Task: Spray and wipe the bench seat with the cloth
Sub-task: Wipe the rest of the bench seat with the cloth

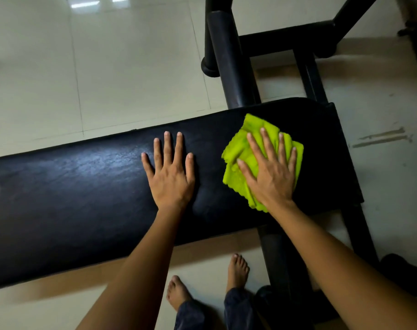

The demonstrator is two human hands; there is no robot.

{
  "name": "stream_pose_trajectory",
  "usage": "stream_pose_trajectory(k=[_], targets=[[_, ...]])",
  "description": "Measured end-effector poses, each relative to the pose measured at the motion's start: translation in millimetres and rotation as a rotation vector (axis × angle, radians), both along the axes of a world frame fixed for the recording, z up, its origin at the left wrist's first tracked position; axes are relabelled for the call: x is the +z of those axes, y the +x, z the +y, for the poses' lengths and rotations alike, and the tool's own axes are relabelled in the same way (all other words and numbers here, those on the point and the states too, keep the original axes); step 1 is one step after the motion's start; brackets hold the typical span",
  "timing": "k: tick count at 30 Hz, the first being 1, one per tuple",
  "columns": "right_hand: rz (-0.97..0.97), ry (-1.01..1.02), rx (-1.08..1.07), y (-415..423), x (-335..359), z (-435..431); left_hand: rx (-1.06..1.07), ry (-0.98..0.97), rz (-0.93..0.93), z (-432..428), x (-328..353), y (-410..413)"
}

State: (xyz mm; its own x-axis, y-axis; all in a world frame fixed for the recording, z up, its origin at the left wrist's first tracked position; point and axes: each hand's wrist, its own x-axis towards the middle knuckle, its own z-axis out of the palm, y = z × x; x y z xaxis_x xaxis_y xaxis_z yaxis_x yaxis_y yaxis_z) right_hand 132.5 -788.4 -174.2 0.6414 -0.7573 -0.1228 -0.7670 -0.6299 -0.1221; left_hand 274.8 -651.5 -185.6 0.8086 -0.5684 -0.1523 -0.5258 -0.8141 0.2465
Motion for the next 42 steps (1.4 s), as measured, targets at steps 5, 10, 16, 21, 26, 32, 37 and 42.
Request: stream_pose_trajectory(k=[5,10,16,21,26,32,37,42], targets=[[0.006,0.005,-0.059,50.7,-1.9,-37.2,0.004,0.005,-0.023,0.0,-6.6,1.9],[-0.016,-0.021,0.097,10.4,-3.9,8.2,0.004,0.022,-0.013,3.6,-7.1,-0.2],[-0.03,-0.014,-0.082,-4.8,-0.8,9.8,0.019,0.021,-0.011,-0.1,-2.7,1.2],[-0.002,-0.009,-0.106,33.3,-1.1,-3.4,0.027,0.007,-0.019,-1.3,-5.6,1.3],[0.012,-0.002,0.118,26.1,-3.0,-10.7,0.034,0.012,-0.02,0.4,-5.6,-1.0],[-0.025,0.054,0.014,36.8,1.9,-41.7,0.023,0.012,-0.019,-3.4,-3.2,-2.7],[-0.031,0.018,-0.095,21.3,0.5,-75.7,0.02,0.028,-0.02,-1.3,-4.2,-1.5],[-0.056,0.014,-0.194,0.3,-1.9,-82.3,0.014,0.02,-0.011,-1.6,-3.4,-1.6]])
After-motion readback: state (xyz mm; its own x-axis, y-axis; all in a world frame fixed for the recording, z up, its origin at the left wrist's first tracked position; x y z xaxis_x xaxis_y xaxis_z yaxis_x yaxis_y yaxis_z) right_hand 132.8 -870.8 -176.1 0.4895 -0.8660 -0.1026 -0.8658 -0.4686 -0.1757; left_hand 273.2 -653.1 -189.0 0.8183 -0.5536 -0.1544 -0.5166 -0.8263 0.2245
